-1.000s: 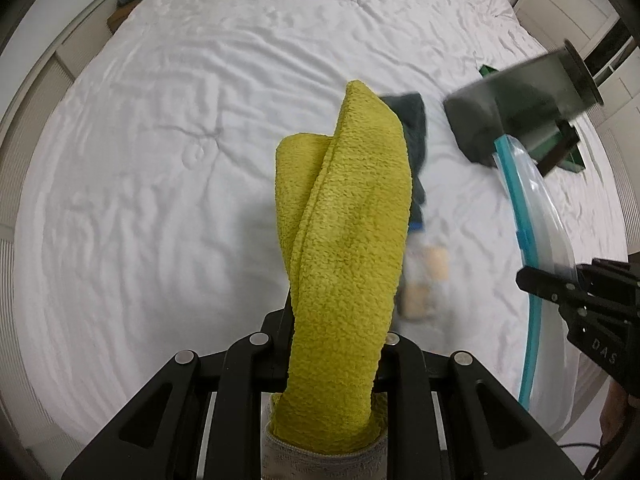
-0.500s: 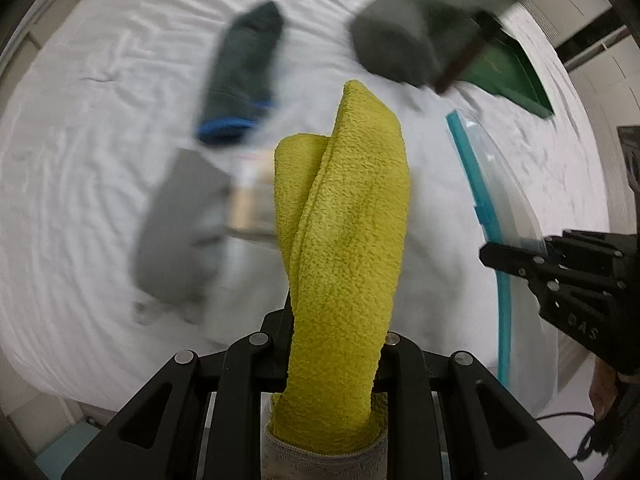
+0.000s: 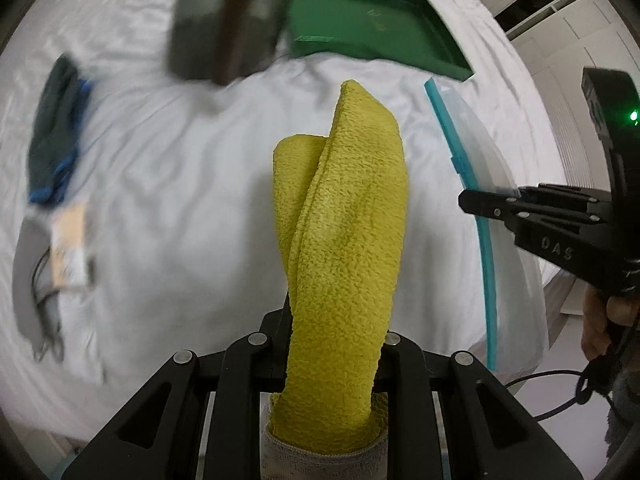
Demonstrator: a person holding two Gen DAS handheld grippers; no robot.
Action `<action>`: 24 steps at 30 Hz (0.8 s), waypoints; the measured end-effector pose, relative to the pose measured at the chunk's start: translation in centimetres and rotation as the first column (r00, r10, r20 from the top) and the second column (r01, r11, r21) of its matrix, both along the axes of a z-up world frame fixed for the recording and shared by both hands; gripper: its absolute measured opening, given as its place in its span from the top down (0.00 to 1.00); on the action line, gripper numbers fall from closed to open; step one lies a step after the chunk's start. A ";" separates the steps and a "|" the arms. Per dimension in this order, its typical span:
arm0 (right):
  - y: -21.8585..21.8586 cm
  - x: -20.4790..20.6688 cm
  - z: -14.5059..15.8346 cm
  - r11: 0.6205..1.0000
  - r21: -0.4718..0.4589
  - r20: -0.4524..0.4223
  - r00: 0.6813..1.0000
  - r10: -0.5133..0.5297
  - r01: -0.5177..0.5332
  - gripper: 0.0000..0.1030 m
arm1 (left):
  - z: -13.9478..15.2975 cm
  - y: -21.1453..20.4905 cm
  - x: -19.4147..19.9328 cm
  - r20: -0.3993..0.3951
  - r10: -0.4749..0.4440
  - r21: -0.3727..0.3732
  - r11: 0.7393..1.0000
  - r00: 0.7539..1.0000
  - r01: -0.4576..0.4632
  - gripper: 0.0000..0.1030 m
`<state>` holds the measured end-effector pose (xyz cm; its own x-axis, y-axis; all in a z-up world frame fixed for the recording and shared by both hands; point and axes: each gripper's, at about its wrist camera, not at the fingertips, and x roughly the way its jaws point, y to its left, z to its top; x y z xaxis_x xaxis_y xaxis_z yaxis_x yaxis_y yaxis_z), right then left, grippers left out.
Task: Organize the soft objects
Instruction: 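Carry the zip bag and yellow glove over the green tray with both tools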
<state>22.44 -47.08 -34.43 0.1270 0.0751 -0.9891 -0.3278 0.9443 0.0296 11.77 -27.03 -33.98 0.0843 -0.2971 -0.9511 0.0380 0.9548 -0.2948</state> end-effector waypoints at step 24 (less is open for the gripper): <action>-4.5 18.9 6.7 1.000 -0.007 0.369 0.929 -0.023 0.027 0.93 | 0.3 -5.8 21.8 0.318 0.172 0.060 0.978 0.932 -0.201 0.83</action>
